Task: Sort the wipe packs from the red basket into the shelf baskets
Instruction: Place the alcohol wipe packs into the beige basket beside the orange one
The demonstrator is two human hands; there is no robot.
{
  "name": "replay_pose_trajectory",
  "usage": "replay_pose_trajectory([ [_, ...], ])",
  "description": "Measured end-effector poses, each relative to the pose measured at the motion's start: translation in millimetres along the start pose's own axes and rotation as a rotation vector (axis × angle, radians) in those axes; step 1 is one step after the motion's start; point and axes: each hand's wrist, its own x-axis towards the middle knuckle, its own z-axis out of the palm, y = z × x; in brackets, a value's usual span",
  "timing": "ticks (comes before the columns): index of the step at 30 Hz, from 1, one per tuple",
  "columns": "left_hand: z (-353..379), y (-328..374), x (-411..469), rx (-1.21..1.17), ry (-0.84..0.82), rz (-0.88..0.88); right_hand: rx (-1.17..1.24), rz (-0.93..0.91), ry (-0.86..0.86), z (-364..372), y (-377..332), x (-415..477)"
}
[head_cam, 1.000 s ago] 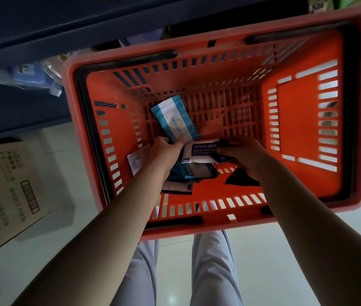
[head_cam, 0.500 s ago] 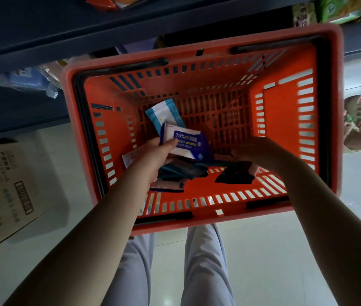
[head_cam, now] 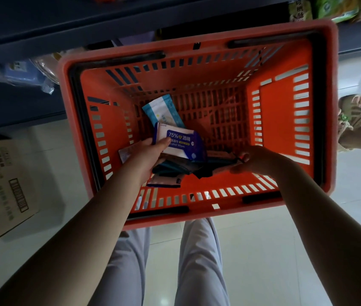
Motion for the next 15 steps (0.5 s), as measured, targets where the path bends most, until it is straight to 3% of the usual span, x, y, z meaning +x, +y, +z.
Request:
replay_pose_trajectory([
  [7, 2.7, -0.3, -1.4, -0.036, 0.027, -0.014, 0.249, -0.024, 0.082, 2.7, -12.0, 3.1],
  [11, 4.3, -0.2, -3.0, -0.035, 0.03, -0.008, 0.221, -0.112, 0.11, 8.2, -13.9, 12.9],
  [15, 3.7, 2.6, -5.7, -0.064, 0.033, -0.014, 0.155, -0.057, 0.016, 6.5, -10.6, 19.3],
])
